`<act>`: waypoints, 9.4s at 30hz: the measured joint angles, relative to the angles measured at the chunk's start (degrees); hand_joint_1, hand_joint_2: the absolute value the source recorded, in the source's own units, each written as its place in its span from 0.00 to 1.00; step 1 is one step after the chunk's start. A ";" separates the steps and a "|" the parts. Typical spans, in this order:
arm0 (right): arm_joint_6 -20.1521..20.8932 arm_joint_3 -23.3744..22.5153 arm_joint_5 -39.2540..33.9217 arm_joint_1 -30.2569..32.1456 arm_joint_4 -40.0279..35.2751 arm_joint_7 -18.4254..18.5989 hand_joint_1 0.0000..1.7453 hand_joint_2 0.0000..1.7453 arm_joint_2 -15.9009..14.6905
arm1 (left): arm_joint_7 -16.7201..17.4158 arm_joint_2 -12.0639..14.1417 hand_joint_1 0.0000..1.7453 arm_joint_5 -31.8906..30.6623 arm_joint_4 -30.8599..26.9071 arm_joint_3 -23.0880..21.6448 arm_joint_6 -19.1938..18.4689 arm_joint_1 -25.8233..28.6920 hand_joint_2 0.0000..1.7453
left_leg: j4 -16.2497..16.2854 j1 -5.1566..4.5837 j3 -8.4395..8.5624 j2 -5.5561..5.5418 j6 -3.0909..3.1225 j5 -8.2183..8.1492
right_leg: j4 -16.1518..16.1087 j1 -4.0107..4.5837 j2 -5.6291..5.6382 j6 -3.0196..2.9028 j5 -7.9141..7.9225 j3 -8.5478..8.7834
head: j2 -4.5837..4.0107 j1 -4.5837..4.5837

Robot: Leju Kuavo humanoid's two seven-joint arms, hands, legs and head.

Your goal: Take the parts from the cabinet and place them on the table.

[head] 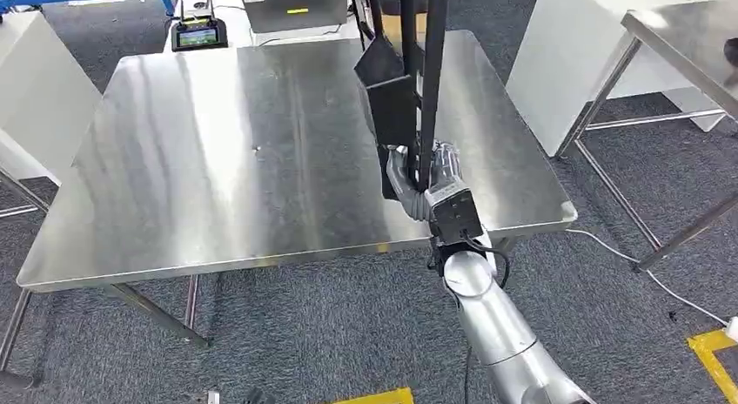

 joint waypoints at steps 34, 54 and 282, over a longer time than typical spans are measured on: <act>-11.91 0.50 38.63 -5.23 7.71 15.37 1.00 1.00 -2.01 | -0.48 0.11 0.00 1.88 -0.07 0.46 -1.99 0.09 1.00 | -0.74 -0.12 1.77 -0.55 0.77 0.60 | -0.96 0.66 0.41 1.32 0.55 -0.21 | 0.00 -0.16; -10.21 1.68 79.03 -19.76 56.89 42.86 1.00 1.00 -7.37 | -3.15 1.81 0.00 0.70 -0.07 1.14 -5.55 -0.22 1.00 | -1.35 -0.83 1.90 -1.34 1.59 0.99 | -2.31 0.58 -0.02 1.54 0.99 0.78 | 0.00 -0.07; -16.81 -0.74 -3.89 31.74 -3.63 -10.03 0.00 0.00 4.96 | -1.22 1.84 0.00 -5.49 1.86 17.92 -2.32 4.72 0.00 | 8.82 1.47 -0.81 -0.17 -2.49 -10.60 | -1.29 0.31 -0.29 -1.71 1.45 0.14 | 0.00 0.30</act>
